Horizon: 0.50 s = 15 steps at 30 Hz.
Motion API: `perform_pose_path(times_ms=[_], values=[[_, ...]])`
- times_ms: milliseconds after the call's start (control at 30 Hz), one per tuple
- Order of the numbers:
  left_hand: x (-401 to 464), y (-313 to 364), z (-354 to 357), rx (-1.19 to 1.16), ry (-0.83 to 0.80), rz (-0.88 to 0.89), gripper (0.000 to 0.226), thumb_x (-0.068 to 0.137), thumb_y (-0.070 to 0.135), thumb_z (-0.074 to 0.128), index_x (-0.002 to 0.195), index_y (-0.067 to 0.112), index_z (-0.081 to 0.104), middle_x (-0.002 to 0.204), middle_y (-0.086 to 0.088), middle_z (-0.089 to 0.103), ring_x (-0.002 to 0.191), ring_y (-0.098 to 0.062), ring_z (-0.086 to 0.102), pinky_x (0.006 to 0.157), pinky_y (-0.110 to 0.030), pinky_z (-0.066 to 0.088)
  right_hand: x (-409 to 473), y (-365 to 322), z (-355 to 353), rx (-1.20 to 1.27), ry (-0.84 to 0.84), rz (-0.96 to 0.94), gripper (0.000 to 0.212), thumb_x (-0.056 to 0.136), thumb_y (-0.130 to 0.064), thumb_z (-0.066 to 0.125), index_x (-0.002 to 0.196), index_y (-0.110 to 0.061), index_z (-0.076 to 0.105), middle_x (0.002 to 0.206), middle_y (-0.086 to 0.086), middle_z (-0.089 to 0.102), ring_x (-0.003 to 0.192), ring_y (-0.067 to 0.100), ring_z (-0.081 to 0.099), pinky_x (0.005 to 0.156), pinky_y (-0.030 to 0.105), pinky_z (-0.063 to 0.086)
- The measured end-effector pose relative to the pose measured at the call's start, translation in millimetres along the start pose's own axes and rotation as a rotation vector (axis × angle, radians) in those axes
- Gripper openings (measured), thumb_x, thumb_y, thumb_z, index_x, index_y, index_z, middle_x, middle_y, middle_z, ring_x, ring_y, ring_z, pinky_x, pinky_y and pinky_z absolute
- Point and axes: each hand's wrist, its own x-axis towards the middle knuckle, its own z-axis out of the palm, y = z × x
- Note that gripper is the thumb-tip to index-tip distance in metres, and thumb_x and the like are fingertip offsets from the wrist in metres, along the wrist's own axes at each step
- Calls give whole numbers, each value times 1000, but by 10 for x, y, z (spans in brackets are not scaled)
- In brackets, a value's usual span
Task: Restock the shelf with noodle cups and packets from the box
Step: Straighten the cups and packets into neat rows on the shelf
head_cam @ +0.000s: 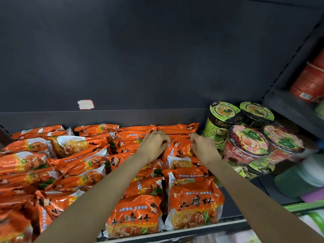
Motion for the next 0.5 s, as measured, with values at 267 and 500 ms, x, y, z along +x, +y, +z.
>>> perform_pose_path(times_ms=[267, 500], values=[[91, 171, 22, -111, -55, -53, 17, 95, 18, 53, 108, 13, 63, 76, 5, 63, 53, -4, 56, 49, -13, 44, -6, 25, -107, -47, -156, 65, 18, 90, 2, 45, 85, -14, 40, 96, 15, 59, 93, 32, 59, 77, 36, 47], [25, 89, 9, 19, -225, -116, 40, 86, 17, 66, 124, 17, 54, 102, -1, 70, 97, -13, 66, 96, -33, 49, -50, 0, -6, -176, -127, 126, 35, 90, -1, 48, 124, -8, 44, 114, 16, 57, 104, 33, 58, 79, 39, 49]])
